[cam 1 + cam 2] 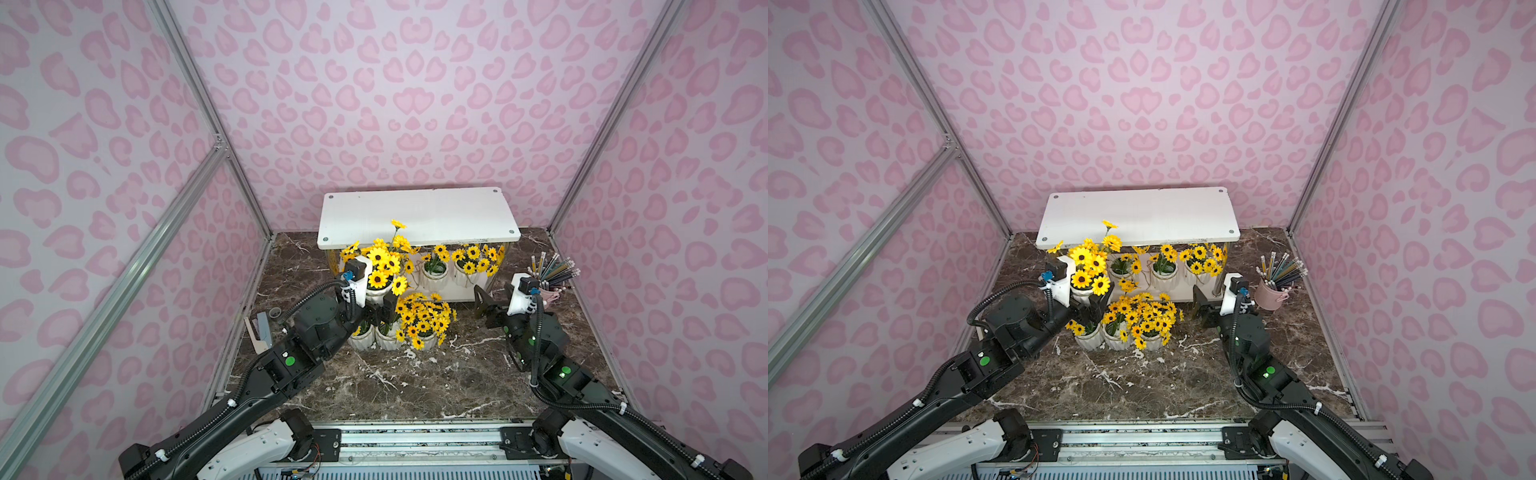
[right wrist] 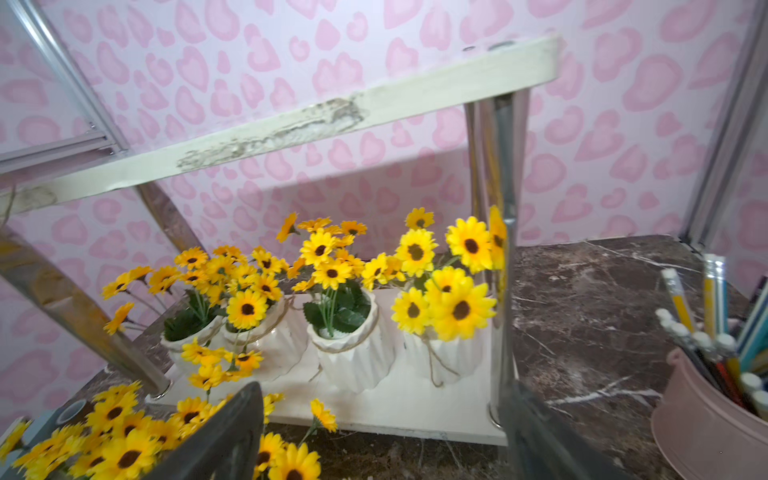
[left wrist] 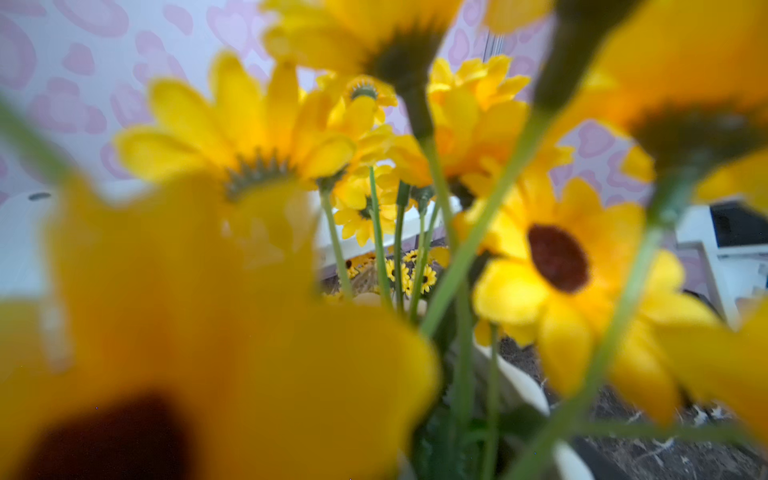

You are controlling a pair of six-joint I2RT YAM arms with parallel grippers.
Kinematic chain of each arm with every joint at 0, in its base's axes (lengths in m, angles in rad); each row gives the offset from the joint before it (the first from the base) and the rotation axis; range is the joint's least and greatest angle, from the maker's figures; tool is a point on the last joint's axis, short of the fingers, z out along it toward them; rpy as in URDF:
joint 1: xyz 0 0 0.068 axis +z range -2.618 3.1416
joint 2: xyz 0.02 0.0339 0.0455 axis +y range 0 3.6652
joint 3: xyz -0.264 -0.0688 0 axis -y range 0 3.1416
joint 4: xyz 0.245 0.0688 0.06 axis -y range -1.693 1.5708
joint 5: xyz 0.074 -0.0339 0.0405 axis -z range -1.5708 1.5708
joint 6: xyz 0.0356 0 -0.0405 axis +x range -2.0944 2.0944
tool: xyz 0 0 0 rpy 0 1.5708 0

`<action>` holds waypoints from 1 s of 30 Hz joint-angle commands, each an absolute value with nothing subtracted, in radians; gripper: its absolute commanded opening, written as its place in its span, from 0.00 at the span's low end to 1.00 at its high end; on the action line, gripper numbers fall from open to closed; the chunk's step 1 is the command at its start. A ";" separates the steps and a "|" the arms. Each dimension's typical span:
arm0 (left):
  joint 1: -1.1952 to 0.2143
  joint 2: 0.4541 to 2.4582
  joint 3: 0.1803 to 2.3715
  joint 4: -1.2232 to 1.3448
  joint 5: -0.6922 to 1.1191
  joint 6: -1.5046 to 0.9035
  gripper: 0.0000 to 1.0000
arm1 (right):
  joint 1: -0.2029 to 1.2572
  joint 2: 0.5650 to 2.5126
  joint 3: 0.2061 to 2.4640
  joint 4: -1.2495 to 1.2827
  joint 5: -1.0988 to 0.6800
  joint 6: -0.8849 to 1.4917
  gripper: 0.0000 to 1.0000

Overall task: Take the sunflower pots off the shelves
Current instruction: Pick up the sunflower pot from the shelf, then place the sunflower pot at the center of the board.

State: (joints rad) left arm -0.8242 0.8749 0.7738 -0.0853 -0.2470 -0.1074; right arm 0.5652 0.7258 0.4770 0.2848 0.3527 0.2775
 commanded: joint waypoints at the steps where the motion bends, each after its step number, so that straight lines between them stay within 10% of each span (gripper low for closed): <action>1: -0.875 0.853 0.711 0.099 -0.277 -0.134 0.03 | 0.513 0.715 0.489 0.283 0.271 0.349 0.90; 20: -1.234 1.197 0.527 0.605 -0.240 -0.169 0.03 | 0.474 0.675 0.488 0.213 0.288 0.353 0.88; 30: -1.256 1.479 0.618 0.727 -0.151 -0.150 0.03 | 0.213 0.666 0.643 0.082 0.211 0.443 0.88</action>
